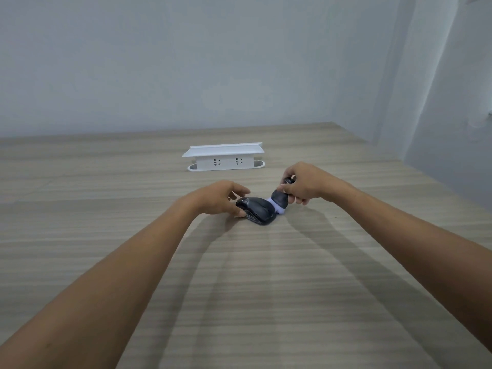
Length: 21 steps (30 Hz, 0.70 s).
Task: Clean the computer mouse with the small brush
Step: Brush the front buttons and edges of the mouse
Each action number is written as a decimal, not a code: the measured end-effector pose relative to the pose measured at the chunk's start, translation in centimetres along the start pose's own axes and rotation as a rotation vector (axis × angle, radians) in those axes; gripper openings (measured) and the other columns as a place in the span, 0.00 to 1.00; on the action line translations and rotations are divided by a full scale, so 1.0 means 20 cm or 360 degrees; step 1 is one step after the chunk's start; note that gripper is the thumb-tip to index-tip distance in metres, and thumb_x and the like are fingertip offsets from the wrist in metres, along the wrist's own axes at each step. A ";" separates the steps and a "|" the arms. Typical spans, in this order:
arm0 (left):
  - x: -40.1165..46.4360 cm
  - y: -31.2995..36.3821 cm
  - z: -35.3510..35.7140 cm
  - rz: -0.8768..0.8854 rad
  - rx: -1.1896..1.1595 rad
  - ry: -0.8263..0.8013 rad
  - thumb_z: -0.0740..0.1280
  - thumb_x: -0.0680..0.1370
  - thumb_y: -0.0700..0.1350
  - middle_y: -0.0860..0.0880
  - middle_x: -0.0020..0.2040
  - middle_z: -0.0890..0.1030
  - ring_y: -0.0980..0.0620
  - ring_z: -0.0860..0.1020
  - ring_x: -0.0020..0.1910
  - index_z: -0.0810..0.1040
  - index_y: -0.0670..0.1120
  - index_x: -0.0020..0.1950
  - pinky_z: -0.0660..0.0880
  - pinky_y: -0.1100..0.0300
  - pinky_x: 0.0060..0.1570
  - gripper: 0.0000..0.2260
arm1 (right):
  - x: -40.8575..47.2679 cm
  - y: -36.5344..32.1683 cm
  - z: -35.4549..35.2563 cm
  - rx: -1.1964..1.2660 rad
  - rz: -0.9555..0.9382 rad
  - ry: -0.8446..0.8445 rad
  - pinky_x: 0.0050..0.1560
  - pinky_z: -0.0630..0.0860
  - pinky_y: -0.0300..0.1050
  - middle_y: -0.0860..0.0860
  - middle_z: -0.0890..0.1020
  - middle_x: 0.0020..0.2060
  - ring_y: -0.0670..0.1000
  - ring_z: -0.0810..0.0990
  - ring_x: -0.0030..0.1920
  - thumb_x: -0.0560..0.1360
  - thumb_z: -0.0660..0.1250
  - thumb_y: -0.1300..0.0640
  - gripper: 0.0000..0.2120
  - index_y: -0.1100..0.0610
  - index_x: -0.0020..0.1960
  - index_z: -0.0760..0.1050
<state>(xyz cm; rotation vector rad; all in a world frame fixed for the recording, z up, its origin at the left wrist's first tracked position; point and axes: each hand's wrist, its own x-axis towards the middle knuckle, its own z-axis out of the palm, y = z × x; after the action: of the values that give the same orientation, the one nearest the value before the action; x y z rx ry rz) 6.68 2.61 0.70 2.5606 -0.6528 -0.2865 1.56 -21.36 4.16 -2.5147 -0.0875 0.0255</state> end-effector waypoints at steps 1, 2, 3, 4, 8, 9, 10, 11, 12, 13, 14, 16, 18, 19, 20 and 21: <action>0.00 -0.01 0.00 -0.0010 0.0011 0.0044 0.78 0.73 0.46 0.49 0.68 0.78 0.49 0.76 0.65 0.73 0.48 0.75 0.72 0.51 0.70 0.31 | -0.01 0.00 -0.01 0.0002 0.0006 -0.0019 0.27 0.75 0.38 0.54 0.84 0.34 0.48 0.78 0.26 0.81 0.66 0.57 0.08 0.61 0.53 0.79; 0.00 -0.01 0.00 -0.0014 0.0014 0.0089 0.78 0.73 0.45 0.47 0.68 0.77 0.49 0.76 0.65 0.73 0.47 0.75 0.73 0.51 0.69 0.31 | -0.01 -0.01 -0.01 0.0000 0.0010 -0.0037 0.27 0.75 0.38 0.55 0.84 0.34 0.48 0.78 0.26 0.80 0.67 0.57 0.08 0.61 0.53 0.79; 0.00 -0.02 0.00 -0.0013 0.0008 0.0131 0.78 0.74 0.45 0.46 0.68 0.77 0.48 0.76 0.64 0.73 0.47 0.75 0.73 0.51 0.67 0.31 | -0.02 -0.01 -0.02 -0.0007 0.0012 -0.0049 0.27 0.75 0.38 0.55 0.84 0.34 0.48 0.78 0.26 0.80 0.67 0.56 0.08 0.62 0.53 0.79; -0.01 -0.01 0.01 -0.0006 0.0001 0.0170 0.78 0.74 0.45 0.45 0.67 0.77 0.47 0.76 0.64 0.73 0.47 0.74 0.74 0.52 0.65 0.30 | -0.03 -0.02 -0.02 -0.0014 0.0012 -0.0054 0.27 0.75 0.38 0.55 0.85 0.34 0.48 0.78 0.26 0.80 0.67 0.56 0.08 0.62 0.53 0.79; -0.03 -0.01 0.02 0.0041 -0.0020 0.0215 0.78 0.73 0.44 0.48 0.68 0.74 0.47 0.76 0.65 0.73 0.49 0.74 0.75 0.52 0.64 0.30 | -0.05 -0.03 -0.03 -0.0023 0.0002 0.0030 0.26 0.73 0.38 0.53 0.84 0.32 0.48 0.78 0.26 0.80 0.66 0.57 0.08 0.62 0.53 0.79; -0.04 0.00 0.02 0.0067 -0.0024 0.0188 0.78 0.73 0.43 0.49 0.68 0.72 0.48 0.75 0.66 0.72 0.49 0.75 0.74 0.51 0.66 0.31 | -0.06 -0.03 -0.03 -0.0018 0.0000 0.0055 0.25 0.73 0.37 0.53 0.84 0.32 0.47 0.78 0.25 0.80 0.66 0.57 0.08 0.62 0.52 0.79; -0.04 0.00 0.01 0.0094 -0.0023 0.0146 0.78 0.73 0.42 0.50 0.69 0.71 0.49 0.74 0.67 0.72 0.50 0.75 0.73 0.50 0.67 0.33 | -0.07 -0.04 -0.02 -0.0002 0.0005 0.0066 0.24 0.73 0.37 0.53 0.84 0.31 0.47 0.78 0.25 0.81 0.65 0.58 0.07 0.62 0.52 0.79; -0.04 0.01 0.01 0.0119 -0.0020 0.0102 0.79 0.72 0.43 0.52 0.70 0.71 0.50 0.73 0.68 0.71 0.52 0.76 0.72 0.50 0.69 0.34 | -0.09 -0.04 -0.02 0.0026 0.0017 0.0068 0.24 0.74 0.37 0.53 0.84 0.31 0.47 0.79 0.25 0.80 0.65 0.59 0.07 0.62 0.52 0.78; -0.05 0.02 0.01 0.0137 -0.0015 0.0060 0.79 0.71 0.43 0.54 0.71 0.70 0.51 0.71 0.70 0.71 0.53 0.76 0.70 0.50 0.70 0.35 | -0.10 -0.04 -0.01 0.0061 0.0036 0.0063 0.25 0.76 0.38 0.54 0.84 0.32 0.48 0.80 0.25 0.80 0.64 0.61 0.06 0.63 0.51 0.78; -0.04 0.03 0.00 0.0150 -0.0016 0.0025 0.80 0.71 0.45 0.55 0.72 0.70 0.52 0.70 0.71 0.71 0.54 0.76 0.69 0.51 0.71 0.36 | -0.12 -0.04 0.00 0.0101 0.0056 0.0053 0.26 0.78 0.39 0.56 0.85 0.33 0.50 0.81 0.27 0.79 0.64 0.63 0.06 0.64 0.49 0.79; -0.04 0.03 0.00 0.0162 -0.0014 -0.0001 0.81 0.70 0.46 0.57 0.72 0.70 0.54 0.69 0.72 0.71 0.56 0.75 0.68 0.51 0.72 0.36 | -0.14 -0.05 0.00 0.0146 0.0075 0.0038 0.27 0.80 0.40 0.58 0.86 0.34 0.52 0.83 0.28 0.77 0.63 0.65 0.08 0.65 0.47 0.80; -0.03 0.05 0.00 0.0191 0.0028 -0.0028 0.81 0.69 0.50 0.59 0.72 0.72 0.56 0.68 0.73 0.73 0.58 0.74 0.66 0.52 0.73 0.35 | -0.18 -0.06 0.01 0.0227 0.0117 0.0000 0.30 0.82 0.41 0.62 0.87 0.36 0.54 0.85 0.30 0.73 0.64 0.67 0.09 0.69 0.42 0.82; -0.02 0.06 -0.01 0.0234 0.0130 -0.0032 0.81 0.69 0.50 0.58 0.71 0.74 0.56 0.69 0.73 0.75 0.56 0.73 0.66 0.54 0.73 0.33 | -0.20 -0.07 0.02 0.0304 0.0164 -0.0027 0.32 0.83 0.42 0.63 0.87 0.36 0.56 0.86 0.32 0.70 0.66 0.66 0.10 0.72 0.41 0.83; -0.02 0.07 -0.01 0.0254 0.0169 -0.0025 0.81 0.69 0.49 0.57 0.70 0.75 0.56 0.70 0.72 0.76 0.55 0.72 0.66 0.56 0.72 0.32 | -0.22 -0.07 0.02 0.0336 0.0178 -0.0033 0.33 0.83 0.43 0.63 0.87 0.36 0.58 0.87 0.33 0.69 0.66 0.66 0.10 0.73 0.41 0.83; -0.01 0.08 -0.01 0.0271 0.0194 -0.0008 0.81 0.70 0.48 0.56 0.69 0.76 0.56 0.71 0.71 0.77 0.53 0.71 0.66 0.58 0.71 0.31 | -0.22 -0.07 0.03 0.0362 0.0186 -0.0036 0.34 0.84 0.45 0.64 0.86 0.36 0.59 0.88 0.35 0.69 0.66 0.66 0.10 0.72 0.40 0.82; -0.01 0.09 -0.01 0.0282 0.0209 0.0015 0.81 0.70 0.48 0.56 0.69 0.77 0.56 0.71 0.70 0.78 0.53 0.71 0.66 0.60 0.69 0.30 | -0.23 -0.07 0.04 0.0382 0.0185 -0.0041 0.37 0.85 0.46 0.64 0.86 0.35 0.61 0.88 0.36 0.69 0.66 0.66 0.10 0.72 0.39 0.82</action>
<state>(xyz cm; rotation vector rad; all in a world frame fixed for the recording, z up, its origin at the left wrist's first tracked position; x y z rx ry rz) 5.85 1.45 1.68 2.6031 -0.9162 -0.1770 -3.18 -20.05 4.42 -2.2767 0.0490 0.1093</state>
